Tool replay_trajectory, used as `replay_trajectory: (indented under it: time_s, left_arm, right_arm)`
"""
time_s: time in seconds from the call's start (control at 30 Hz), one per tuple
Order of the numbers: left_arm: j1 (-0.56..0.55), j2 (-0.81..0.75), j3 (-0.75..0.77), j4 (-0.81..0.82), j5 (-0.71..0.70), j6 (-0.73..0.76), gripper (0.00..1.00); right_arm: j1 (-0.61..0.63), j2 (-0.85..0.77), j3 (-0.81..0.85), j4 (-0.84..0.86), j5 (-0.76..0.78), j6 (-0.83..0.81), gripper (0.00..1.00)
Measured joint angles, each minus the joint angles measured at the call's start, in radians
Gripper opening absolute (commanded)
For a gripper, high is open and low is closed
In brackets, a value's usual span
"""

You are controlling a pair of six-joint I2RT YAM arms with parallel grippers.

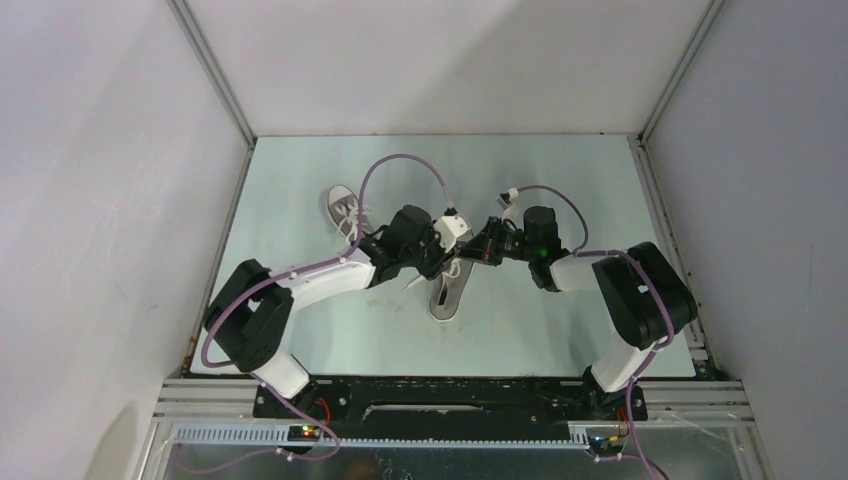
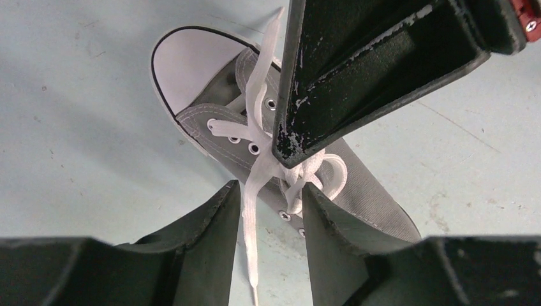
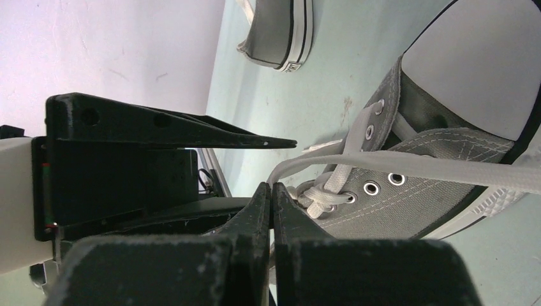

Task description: Tie the shoes

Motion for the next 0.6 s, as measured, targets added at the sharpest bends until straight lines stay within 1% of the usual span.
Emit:
replay_trajectory:
  time_s: [0.17, 0.27, 0.33, 0.4, 0.47, 0.53, 0.6]
  left_arm:
    - [0.005, 0.008, -0.001, 0.004, 0.023, 0.020, 0.48]
    - [0.006, 0.010, -0.001, 0.009, 0.038, 0.027, 0.43]
    - [0.006, 0.015, -0.001, 0.013, 0.045, 0.028, 0.37]
    - [0.006, 0.023, -0.001, 0.022, 0.055, 0.035, 0.26]
    - [0.007, 0.032, -0.001, 0.027, 0.065, 0.039, 0.13]
    - [0.008, 0.040, 0.000, 0.029, 0.074, 0.044, 0.07]
    - [0.009, 0.045, 0.000, 0.034, 0.084, 0.044, 0.03]
  right_arm:
    - [-0.002, 0.000, 0.000, 0.000, -0.007, 0.006, 0.00]
    - [-0.004, 0.000, 0.000, 0.001, -0.009, 0.012, 0.00]
    - [-0.004, 0.000, 0.000, 0.001, -0.012, 0.015, 0.00]
    - [-0.005, 0.000, 0.000, 0.001, -0.014, 0.016, 0.00]
    - [-0.006, 0.000, 0.000, 0.001, -0.015, 0.019, 0.00]
    - [-0.006, 0.000, 0.000, 0.001, -0.015, 0.019, 0.00]
    - [-0.006, 0.000, 0.000, 0.000, -0.015, 0.019, 0.00]
